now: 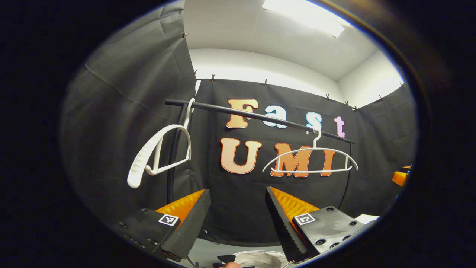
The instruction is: Grasp the clothes on the hanger with both hands and then place them into the laundry hamper below.
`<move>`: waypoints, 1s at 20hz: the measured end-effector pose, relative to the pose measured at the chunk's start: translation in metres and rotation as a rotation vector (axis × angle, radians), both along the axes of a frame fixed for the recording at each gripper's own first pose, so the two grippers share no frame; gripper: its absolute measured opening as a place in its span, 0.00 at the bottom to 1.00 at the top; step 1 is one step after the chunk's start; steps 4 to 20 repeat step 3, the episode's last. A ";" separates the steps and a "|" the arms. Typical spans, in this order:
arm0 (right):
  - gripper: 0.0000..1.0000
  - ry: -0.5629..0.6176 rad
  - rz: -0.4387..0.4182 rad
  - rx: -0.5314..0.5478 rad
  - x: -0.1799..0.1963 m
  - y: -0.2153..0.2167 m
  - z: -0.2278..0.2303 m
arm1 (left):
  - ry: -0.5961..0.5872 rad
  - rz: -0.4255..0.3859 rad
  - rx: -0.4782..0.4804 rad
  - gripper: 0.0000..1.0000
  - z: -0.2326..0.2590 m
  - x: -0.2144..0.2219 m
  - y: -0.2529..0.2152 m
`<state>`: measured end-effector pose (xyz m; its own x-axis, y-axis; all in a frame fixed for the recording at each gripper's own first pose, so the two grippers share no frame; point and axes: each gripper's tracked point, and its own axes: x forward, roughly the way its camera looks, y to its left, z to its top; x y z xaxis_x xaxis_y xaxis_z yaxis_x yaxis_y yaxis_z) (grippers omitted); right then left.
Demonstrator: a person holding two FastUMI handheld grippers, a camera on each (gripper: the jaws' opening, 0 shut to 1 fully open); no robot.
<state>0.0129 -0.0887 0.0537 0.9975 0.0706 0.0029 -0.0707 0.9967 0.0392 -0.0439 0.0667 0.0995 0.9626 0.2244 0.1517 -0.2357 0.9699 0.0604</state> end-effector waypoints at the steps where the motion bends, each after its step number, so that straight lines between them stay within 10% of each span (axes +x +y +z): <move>1: 0.99 -0.001 -0.001 0.003 0.000 0.000 -0.001 | -0.002 -0.001 -0.002 0.97 0.000 0.000 -0.002; 20: 0.99 0.003 -0.001 0.003 0.000 0.000 -0.004 | -0.001 0.001 -0.004 0.94 -0.001 -0.002 -0.001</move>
